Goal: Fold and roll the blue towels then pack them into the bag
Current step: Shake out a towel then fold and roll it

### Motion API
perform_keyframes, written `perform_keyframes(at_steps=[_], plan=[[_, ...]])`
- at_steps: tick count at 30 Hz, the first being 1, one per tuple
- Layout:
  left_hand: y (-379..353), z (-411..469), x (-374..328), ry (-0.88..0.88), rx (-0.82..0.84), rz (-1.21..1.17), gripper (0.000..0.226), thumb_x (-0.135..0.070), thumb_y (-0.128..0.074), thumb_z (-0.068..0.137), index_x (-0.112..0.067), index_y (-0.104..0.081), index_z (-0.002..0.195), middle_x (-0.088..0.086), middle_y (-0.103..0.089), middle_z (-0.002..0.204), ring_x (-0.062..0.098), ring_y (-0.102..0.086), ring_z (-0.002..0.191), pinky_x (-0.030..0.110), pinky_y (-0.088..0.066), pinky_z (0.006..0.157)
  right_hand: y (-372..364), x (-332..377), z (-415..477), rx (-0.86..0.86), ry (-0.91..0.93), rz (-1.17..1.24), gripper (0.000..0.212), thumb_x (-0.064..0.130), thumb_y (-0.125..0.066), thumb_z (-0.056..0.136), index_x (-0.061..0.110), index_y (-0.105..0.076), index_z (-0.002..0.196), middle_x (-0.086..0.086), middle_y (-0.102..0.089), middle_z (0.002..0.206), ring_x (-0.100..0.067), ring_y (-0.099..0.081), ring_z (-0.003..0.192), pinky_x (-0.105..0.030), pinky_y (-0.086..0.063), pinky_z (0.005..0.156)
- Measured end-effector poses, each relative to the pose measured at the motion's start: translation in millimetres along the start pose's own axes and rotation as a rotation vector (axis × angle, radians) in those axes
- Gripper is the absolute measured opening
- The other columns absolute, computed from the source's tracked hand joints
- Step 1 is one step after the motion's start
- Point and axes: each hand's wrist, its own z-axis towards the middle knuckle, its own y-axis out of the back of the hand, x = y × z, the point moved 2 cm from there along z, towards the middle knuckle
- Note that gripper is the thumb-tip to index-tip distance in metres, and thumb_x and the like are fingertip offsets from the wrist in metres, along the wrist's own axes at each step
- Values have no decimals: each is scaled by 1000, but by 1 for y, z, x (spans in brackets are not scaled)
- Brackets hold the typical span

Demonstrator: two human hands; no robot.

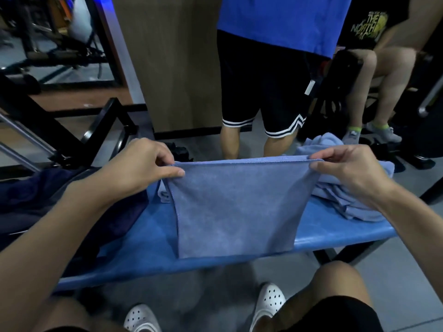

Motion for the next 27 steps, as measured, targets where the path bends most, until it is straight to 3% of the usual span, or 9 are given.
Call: perform_keyframes(at_steps=[2,4,6,9,13,17,21,27], plan=[[2,-2,-1,-3,3,33,22,-26,-82,79,-16,-70,64,-9,-65,75,8,-61,71,27,-47,68,2,3,3,2,38,-28,11,6,-77,80,16,-73,77,-13,-72,70,-12,-61,65,-25,-51,70],[5,-3,-2,-7,-14,46,19,-23,-81,80,-14,-71,67,-8,-66,80,8,-61,72,25,-47,68,2,6,3,15,52,-26,12,3,-76,80,14,-71,78,9,-71,63,2,-63,62,-10,-49,65],[7,-5,-4,-5,-43,49,16,-21,-82,79,-14,-73,68,-7,-68,82,8,-62,71,25,-48,69,3,6,5,5,76,-18,11,3,-75,80,13,-70,77,15,-69,60,7,-61,60,-5,-47,63],[10,-8,-5,42,-77,62,17,-22,-84,77,-16,-73,66,-6,-71,77,6,-65,72,24,-48,69,5,10,5,-15,122,-38,7,8,-74,82,11,-70,78,14,-68,59,8,-58,59,-5,-46,65],[11,-12,-8,93,-134,83,17,-29,-81,80,-22,-72,67,-13,-66,65,-3,-60,66,13,-38,58,3,16,3,-49,188,-112,6,11,-68,89,7,-71,86,-2,-68,76,5,-57,64,-6,-46,67],[13,-13,-8,126,-119,39,17,-28,-82,79,-26,-71,67,-13,-65,62,-6,-58,61,16,-37,58,3,21,3,-72,181,-81,5,9,-70,87,12,-71,83,2,-67,76,7,-58,61,-6,-48,68],[14,-12,-9,161,-192,-87,13,-23,-85,75,-19,-74,69,-8,-68,63,-3,-59,55,17,-44,57,7,24,4,-112,183,-107,14,14,-76,82,22,-70,73,-2,-72,80,-4,-64,70,-18,-53,73],[14,-13,-9,218,-258,-323,15,-14,-88,70,-9,-74,72,-2,-70,63,-1,-60,55,10,-48,56,8,28,4,-171,205,-105,14,12,-77,81,17,-67,72,3,-69,73,4,-59,56,-6,-46,57]])
